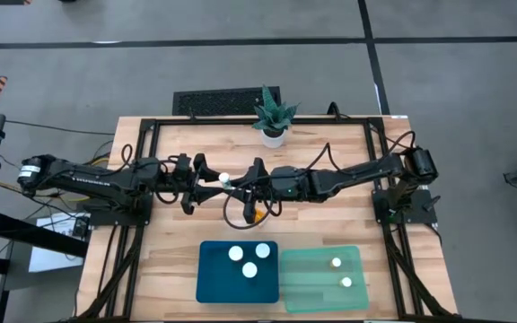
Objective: Pick and place medicine bottles into bin by pill shape (circle, oval)
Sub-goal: Put the small blue pill bottle into the light blue bin
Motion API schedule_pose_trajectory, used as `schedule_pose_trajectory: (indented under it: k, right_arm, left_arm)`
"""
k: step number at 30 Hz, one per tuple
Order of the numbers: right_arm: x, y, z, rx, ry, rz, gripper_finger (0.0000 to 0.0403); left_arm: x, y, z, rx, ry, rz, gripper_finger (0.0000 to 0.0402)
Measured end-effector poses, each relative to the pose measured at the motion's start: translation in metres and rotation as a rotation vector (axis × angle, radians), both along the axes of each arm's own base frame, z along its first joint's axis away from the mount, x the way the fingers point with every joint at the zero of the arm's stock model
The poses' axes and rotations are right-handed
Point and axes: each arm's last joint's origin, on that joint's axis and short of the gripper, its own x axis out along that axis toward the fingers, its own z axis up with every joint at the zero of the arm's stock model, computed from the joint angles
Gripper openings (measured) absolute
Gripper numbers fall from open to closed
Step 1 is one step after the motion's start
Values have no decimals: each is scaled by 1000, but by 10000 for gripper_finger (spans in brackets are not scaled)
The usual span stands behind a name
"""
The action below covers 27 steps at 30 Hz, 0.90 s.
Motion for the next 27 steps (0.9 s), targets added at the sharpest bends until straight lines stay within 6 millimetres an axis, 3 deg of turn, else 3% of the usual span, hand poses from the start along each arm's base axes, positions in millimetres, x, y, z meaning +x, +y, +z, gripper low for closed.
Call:
schedule_pose_trajectory:
  k: [27]
  right_arm:
    - [0,1,0,2,2,25,103]
  left_arm:
    - [0,-1,1,1,-8,-39,120]
